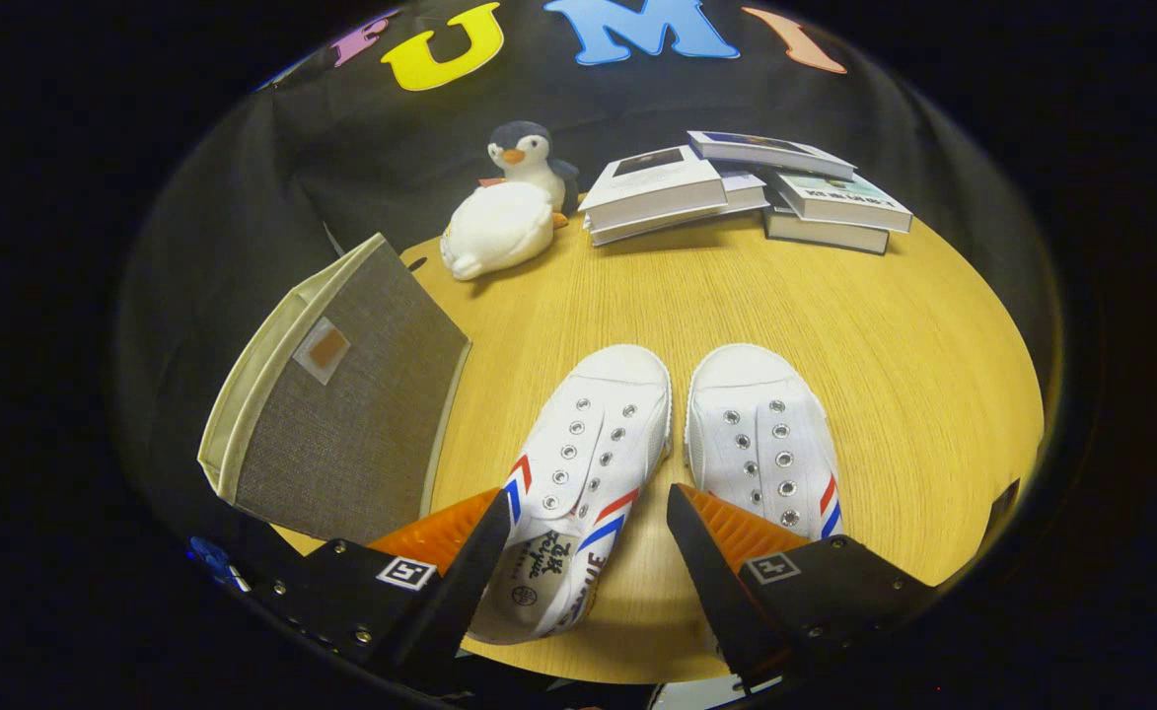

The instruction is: Open the storage box then place both shoes into the box .Put the left shoe in first, then the right shoe, with the right side of both shoes facing outward in a uniform manner.

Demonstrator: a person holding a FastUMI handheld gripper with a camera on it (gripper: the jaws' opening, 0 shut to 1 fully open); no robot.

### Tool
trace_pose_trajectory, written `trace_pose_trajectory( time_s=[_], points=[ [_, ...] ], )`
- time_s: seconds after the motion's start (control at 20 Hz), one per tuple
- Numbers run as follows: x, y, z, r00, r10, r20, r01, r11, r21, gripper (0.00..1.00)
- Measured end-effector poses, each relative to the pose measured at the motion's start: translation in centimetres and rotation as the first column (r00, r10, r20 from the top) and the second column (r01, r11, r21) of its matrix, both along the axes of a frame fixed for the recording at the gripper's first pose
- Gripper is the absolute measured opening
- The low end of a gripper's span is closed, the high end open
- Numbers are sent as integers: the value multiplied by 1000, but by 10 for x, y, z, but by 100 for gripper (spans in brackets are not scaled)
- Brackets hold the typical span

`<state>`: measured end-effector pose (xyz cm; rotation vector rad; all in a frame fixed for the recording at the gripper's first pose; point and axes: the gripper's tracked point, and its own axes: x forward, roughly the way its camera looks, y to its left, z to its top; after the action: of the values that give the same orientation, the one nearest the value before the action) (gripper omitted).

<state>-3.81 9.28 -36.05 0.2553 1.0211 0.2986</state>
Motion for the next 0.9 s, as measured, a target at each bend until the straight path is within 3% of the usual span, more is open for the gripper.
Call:
trace_pose_trajectory(
  time_s=[0.3,0.35,0.4,0.55,0.6,0.7,0.75,0.8,0.9],
  points=[
    [-1,1,-12,999,29,-35,-30,999,-39,92],
    [-3,0,-19,998,28,-52,-30,999,-43,86],
    [-7,3,-24,997,19,-76,-21,999,-25,73],
    [-8,4,-26,993,-34,-114,37,999,20,65],
    [-11,5,-29,990,-39,-132,44,998,34,34],
    [-13,5,-27,989,-37,-145,44,998,47,34],
    [-12,2,-28,988,-73,-137,81,995,54,34],
    [-12,3,-26,982,-95,-161,108,992,68,10],
    [-9,-2,-23,974,-144,-173,162,983,91,10]
  ],
)
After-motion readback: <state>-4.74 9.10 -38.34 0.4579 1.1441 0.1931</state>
